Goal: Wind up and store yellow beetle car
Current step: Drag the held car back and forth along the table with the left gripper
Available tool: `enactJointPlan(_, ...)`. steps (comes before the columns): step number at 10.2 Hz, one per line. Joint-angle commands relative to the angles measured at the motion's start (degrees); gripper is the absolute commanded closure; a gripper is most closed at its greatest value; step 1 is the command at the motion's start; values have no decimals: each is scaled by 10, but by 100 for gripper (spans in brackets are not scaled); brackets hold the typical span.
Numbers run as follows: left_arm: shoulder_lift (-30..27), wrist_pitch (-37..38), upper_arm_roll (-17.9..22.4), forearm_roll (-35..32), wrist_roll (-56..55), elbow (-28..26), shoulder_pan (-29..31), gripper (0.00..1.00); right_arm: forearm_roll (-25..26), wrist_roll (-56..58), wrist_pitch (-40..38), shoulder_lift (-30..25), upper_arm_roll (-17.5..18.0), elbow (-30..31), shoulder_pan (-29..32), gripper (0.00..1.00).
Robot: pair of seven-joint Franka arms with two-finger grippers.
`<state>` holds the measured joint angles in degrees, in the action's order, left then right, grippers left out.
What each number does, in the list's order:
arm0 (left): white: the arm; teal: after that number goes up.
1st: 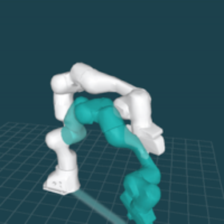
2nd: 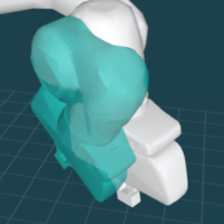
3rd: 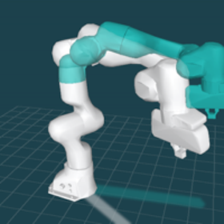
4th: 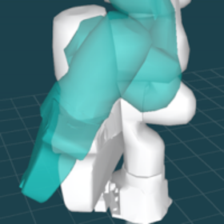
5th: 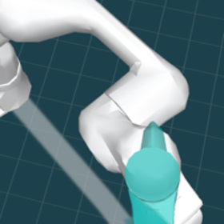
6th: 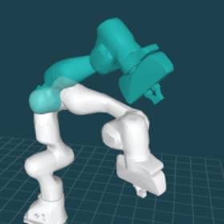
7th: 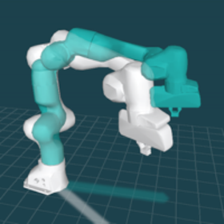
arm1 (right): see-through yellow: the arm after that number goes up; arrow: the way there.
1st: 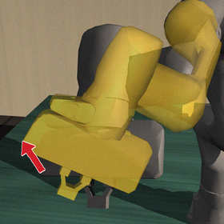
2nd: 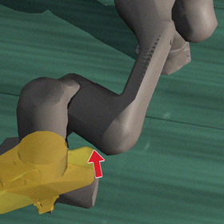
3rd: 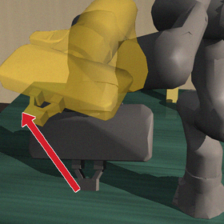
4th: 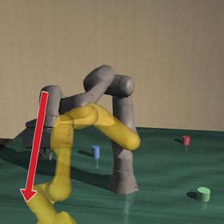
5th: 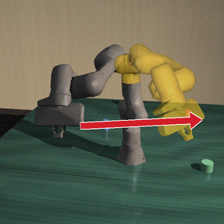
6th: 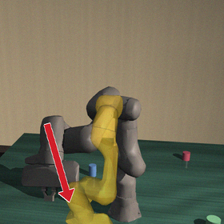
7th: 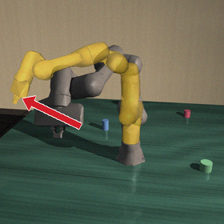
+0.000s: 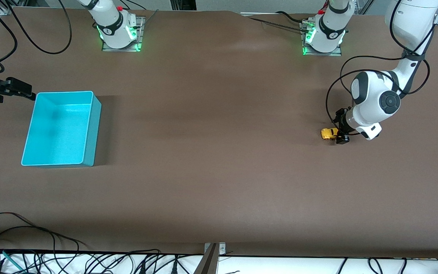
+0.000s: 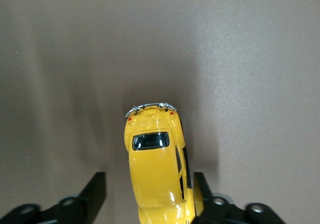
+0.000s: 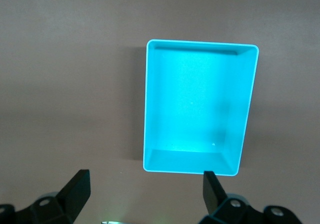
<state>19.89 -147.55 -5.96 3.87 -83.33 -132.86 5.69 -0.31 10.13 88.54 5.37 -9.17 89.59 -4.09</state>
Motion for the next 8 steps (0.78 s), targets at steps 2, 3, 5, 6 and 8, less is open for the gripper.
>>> enactJointPlan(2, -7, -4, 1, -36, -22, -4, -3, 100, -11, 10, 6, -3, -4, 8, -1, 0)
enactJointPlan(3, -18, 5, 1, -36, -41, 1, -14, 100, -11, 10, 6, -2, -4, 7, -1, 0)
enactJointPlan(5, -27, 18, 1, -36, -128, 12, -63, 100, -11, 10, 6, -2, -4, 7, -1, 0)
enactJointPlan(6, -26, 19, 0, -36, -180, 16, -89, 100, -11, 10, 6, -2, -4, 7, -1, 0)
enactJointPlan(8, -9, 19, -3, -36, -247, 34, -136, 100, -11, 10, 7, -2, -4, 7, -1, 0)
